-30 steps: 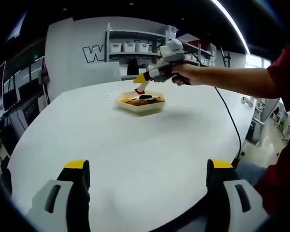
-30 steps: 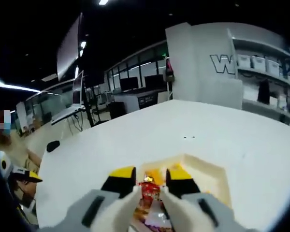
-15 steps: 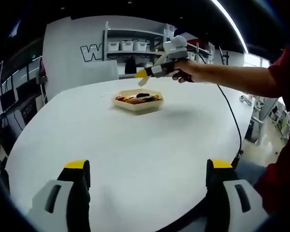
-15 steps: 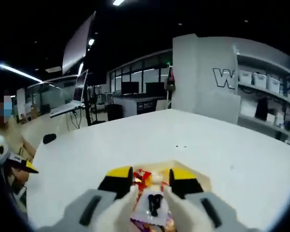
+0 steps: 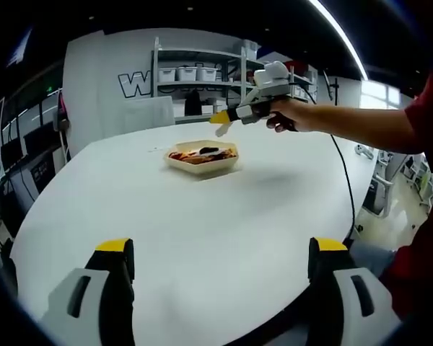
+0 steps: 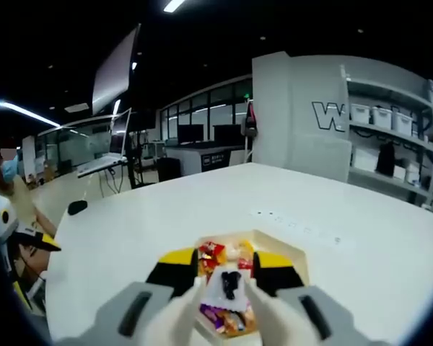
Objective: Place the target food into the container with the food tongs after gripping and lifting it, then release it inside without dropping or visibly crushing the food.
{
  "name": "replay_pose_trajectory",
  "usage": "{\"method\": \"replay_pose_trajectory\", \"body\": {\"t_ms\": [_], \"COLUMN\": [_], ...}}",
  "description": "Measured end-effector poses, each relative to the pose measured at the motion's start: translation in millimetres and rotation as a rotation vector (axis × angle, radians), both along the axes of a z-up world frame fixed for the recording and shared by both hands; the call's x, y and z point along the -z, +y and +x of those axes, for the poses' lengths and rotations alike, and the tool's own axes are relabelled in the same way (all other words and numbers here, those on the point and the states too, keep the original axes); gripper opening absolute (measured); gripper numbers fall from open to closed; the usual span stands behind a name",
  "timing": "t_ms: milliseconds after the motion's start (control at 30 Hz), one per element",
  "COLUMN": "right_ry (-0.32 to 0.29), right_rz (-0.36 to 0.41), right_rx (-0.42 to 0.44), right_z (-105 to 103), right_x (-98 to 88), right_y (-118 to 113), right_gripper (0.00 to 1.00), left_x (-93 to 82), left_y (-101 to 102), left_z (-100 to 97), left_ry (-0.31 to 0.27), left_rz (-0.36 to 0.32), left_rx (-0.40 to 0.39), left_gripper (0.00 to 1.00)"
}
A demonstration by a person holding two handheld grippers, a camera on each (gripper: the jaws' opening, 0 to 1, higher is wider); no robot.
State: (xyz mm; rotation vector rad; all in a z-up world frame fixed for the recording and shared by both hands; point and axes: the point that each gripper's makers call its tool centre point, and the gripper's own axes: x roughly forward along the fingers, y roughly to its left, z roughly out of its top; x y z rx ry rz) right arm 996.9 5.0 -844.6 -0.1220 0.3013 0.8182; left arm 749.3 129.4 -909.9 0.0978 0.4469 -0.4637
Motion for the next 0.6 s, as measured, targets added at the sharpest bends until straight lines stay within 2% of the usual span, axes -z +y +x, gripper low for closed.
{"method": "replay_pose_trajectory", "body": {"t_ms": [400,500,600], "right_ry": [-0.008,0.004,-0.016], "right_rz": [0.000,0.008,-0.009], "right_rx": [-0.009,-0.021,-0.027], "right_z": [-21.1,-30.8,-41.5], "right_x": [2.8,4.8,6.1], "right_y": [-5.8,-4.6,-3.4], "right_gripper": [0.24,0.24,0.24], "left_x": [-5.2,-4.3,-2.2], "left_y": [-7.2,-8.8,-11.6], "left_z": [-1.1,-0.8,-2.3], "left_ry": [-0.016,-0.015,-0.012], "left_rz": [0.000,-0.010,-0.004], "left_rx": [0.023,0.026,0.032], "left_gripper": [0.98,0.98,0.97]}}
